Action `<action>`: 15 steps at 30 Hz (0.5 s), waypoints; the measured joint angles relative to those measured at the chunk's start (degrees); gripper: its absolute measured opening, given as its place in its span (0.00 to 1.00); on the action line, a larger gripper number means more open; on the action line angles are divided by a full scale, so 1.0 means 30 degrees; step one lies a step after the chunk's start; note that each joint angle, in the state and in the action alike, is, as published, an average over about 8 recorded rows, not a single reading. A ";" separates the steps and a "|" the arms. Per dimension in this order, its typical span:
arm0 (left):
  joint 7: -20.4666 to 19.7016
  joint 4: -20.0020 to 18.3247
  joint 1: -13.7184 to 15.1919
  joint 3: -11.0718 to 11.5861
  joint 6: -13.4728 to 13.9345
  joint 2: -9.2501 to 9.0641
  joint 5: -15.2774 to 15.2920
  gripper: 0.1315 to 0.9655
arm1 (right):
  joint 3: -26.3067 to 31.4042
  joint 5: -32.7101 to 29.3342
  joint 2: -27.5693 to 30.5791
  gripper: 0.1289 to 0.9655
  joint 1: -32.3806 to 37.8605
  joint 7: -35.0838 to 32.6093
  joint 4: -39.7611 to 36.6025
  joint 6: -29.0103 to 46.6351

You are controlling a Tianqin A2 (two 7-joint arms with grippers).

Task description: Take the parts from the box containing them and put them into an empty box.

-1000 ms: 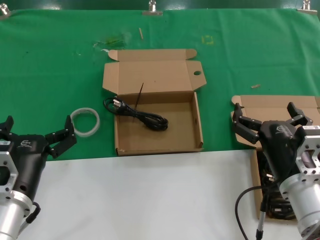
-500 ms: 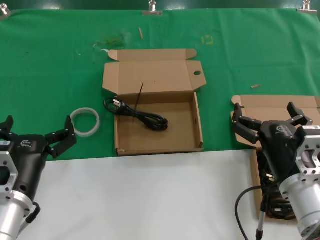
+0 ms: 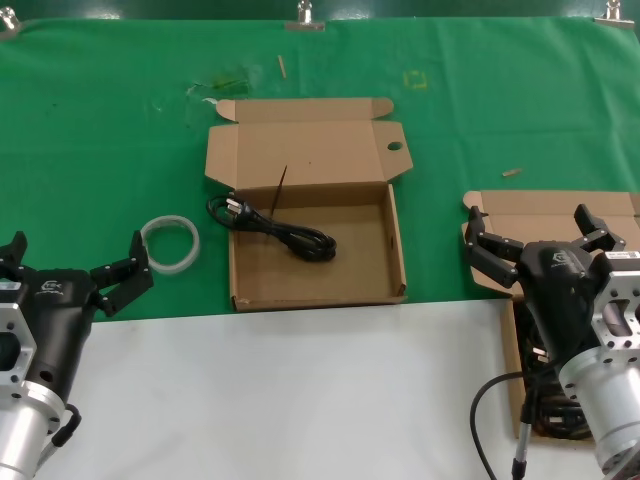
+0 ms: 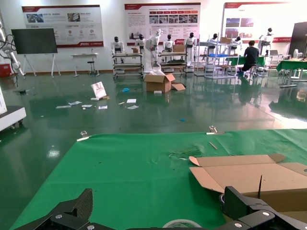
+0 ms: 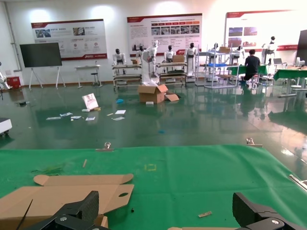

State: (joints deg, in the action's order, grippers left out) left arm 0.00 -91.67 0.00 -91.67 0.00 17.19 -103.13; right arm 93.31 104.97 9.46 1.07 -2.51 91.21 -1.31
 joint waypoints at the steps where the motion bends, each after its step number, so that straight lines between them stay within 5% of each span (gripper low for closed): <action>1: 0.0000 0.0000 0.0000 0.0000 0.0000 0.0000 0.0000 1.00 | 0.0000 0.0000 0.0000 1.00 0.0000 0.0000 0.0000 0.0000; 15: 0.0000 0.0000 0.0000 0.0000 0.0000 0.0000 0.0000 1.00 | 0.0000 0.0000 0.0000 1.00 0.0000 0.0000 0.0000 0.0000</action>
State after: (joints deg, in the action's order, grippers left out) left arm 0.00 -91.67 0.00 -91.67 0.00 17.19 -103.13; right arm 93.31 104.97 9.46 1.07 -2.51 91.21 -1.31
